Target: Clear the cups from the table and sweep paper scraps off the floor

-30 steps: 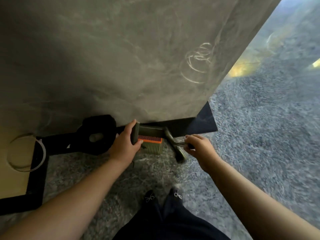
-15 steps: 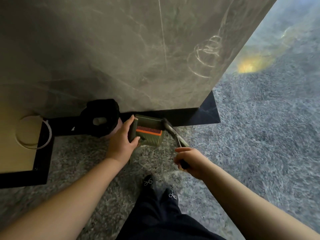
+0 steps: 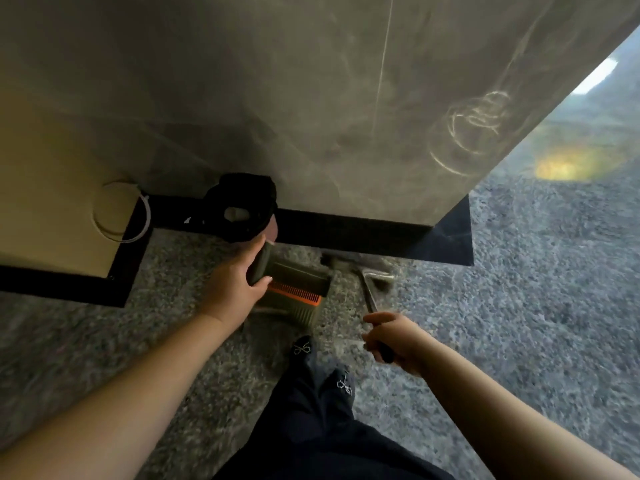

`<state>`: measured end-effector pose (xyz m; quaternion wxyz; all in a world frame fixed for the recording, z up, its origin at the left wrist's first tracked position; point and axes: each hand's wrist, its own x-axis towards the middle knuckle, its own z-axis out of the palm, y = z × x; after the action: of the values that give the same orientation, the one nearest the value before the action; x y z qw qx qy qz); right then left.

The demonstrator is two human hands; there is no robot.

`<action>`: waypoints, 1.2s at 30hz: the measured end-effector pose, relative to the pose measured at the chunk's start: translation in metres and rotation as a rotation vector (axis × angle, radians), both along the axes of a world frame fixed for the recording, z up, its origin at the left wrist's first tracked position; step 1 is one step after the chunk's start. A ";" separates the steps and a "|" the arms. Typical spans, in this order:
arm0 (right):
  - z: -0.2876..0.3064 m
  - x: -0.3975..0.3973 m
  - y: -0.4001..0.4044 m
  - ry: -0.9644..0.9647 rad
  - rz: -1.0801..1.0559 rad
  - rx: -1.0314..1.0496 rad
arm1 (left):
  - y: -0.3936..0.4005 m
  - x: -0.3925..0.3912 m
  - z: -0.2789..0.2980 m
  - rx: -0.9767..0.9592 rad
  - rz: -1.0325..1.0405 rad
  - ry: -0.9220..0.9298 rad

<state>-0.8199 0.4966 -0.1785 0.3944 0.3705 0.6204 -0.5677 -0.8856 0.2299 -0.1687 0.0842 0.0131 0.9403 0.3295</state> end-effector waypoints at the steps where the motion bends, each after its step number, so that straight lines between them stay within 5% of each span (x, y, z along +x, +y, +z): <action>1: -0.007 0.001 0.000 -0.019 0.003 0.020 | -0.004 0.005 -0.001 -0.018 0.020 -0.003; 14: -0.039 0.016 -0.012 -0.044 0.080 0.195 | -0.053 0.036 -0.012 -0.045 0.125 -0.002; 23: -0.017 0.052 -0.063 -0.050 0.244 0.152 | -0.110 0.066 -0.001 -0.170 -0.038 0.141; 36: 0.000 0.062 -0.185 0.022 0.607 0.175 | -0.228 0.129 0.000 -0.197 0.234 0.049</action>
<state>-0.7579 0.3112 -0.1787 0.5057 0.1946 0.7534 -0.3725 -0.7564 0.0020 -0.1689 0.0230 -0.0966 0.9650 0.2427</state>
